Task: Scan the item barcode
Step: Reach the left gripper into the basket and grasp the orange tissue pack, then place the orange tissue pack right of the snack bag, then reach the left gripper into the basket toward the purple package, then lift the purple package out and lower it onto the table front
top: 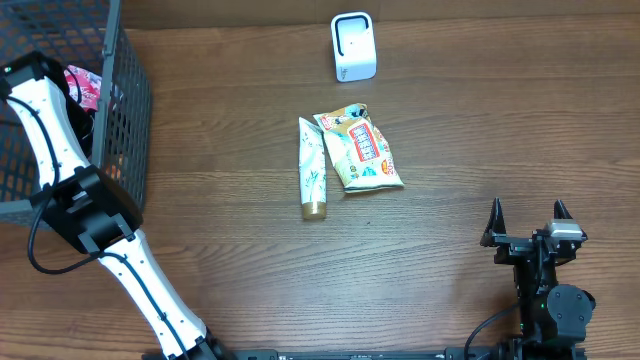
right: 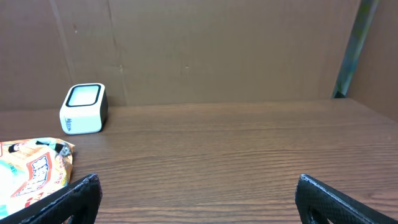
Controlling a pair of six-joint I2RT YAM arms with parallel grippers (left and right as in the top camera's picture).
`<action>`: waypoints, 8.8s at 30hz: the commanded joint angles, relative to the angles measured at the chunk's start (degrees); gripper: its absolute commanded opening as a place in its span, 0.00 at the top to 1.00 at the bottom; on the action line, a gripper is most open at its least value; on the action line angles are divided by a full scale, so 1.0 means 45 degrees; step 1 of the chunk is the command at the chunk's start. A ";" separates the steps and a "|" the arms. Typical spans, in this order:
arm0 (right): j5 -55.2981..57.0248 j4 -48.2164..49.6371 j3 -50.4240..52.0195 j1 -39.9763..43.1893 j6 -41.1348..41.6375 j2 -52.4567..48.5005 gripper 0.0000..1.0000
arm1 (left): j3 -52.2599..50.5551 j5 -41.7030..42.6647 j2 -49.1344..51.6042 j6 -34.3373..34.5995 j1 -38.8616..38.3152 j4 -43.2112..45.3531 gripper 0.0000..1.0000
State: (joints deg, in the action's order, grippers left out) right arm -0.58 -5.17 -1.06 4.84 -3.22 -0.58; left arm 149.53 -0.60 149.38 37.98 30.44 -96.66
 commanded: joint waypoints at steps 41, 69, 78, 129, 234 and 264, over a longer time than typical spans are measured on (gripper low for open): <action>0.0117 0.0078 0.0131 -0.0063 -0.0053 0.0092 0.00 | 0.3633 0.0466 -0.1457 0.0505 0.0607 -0.0034 0.96; 0.0117 0.0078 0.0131 -0.0063 -0.0053 0.0092 0.00 | 0.1137 0.1229 -0.3774 -0.1297 -1.4037 0.1195 0.96; 0.0117 0.0073 0.0131 -0.0063 -0.0053 0.0092 0.00 | 0.1098 0.1904 -0.0068 -0.1302 -1.5868 0.3230 0.91; 0.0117 0.0078 0.0131 -0.0063 -0.0053 0.0092 0.00 | 0.2195 -0.0894 -0.6494 -0.3891 -0.1253 0.2584 0.00; 0.0117 0.0078 0.0131 -0.0063 -0.0053 0.0092 0.00 | -1.2794 0.6037 -0.6149 -0.3181 0.0350 2.0274 0.00; 0.0117 0.0078 0.0131 -0.0063 -0.0053 0.0092 0.00 | -1.2764 0.8757 -0.8670 -0.2851 0.2458 1.7879 0.96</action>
State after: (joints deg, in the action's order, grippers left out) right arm -0.58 -5.17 -1.06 4.84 -3.22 -0.58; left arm 91.81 35.86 121.60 25.04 38.35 -15.16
